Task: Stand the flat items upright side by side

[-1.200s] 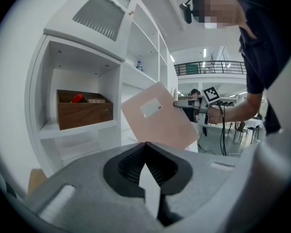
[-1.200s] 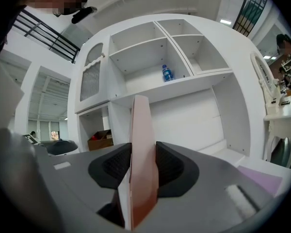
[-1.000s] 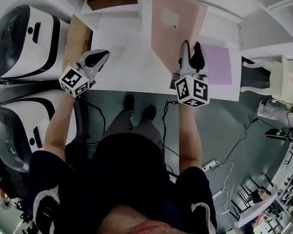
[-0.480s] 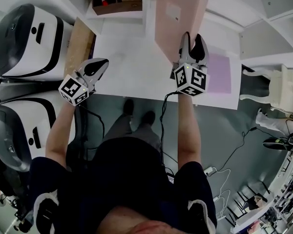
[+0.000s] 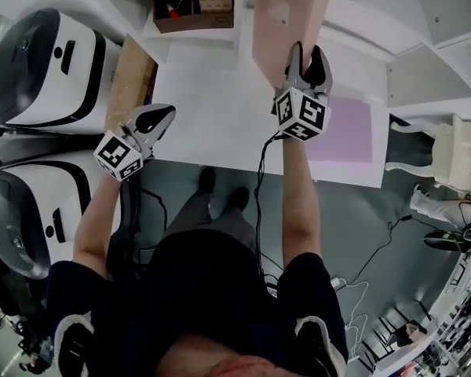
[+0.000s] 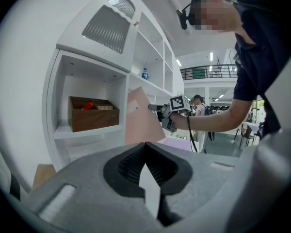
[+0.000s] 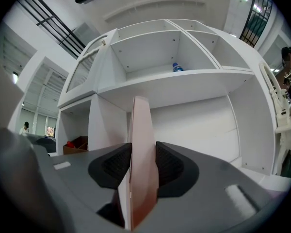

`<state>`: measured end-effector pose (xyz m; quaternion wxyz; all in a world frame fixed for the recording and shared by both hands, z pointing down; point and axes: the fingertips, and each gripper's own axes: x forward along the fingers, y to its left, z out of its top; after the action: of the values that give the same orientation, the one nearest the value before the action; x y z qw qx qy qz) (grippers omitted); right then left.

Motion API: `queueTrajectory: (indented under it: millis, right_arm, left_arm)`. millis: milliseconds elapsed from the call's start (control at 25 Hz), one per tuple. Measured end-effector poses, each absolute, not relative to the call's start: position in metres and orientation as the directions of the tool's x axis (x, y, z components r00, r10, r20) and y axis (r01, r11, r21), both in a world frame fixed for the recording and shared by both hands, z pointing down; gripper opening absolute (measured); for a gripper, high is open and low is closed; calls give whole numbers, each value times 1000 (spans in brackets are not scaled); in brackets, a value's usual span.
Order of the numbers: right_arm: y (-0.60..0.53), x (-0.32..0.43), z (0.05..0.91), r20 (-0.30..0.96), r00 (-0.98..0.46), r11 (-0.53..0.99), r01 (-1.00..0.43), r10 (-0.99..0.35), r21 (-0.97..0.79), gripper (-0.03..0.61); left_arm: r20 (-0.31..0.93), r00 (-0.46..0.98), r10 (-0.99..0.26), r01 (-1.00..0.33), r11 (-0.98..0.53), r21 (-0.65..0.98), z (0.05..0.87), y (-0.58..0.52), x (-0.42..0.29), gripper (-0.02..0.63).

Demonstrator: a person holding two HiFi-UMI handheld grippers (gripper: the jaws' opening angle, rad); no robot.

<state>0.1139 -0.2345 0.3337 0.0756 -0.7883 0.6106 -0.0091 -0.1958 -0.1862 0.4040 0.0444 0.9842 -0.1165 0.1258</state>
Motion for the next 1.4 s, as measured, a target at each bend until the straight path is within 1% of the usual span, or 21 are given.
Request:
queueTrajectory:
  millis: [1400]
  right_arm:
    - [-317,122,397,-50,314,-308,-947,-948,-94,152]
  left_arm:
    - [274,938,-211,-242,-966,87,413,-190,-203,2]
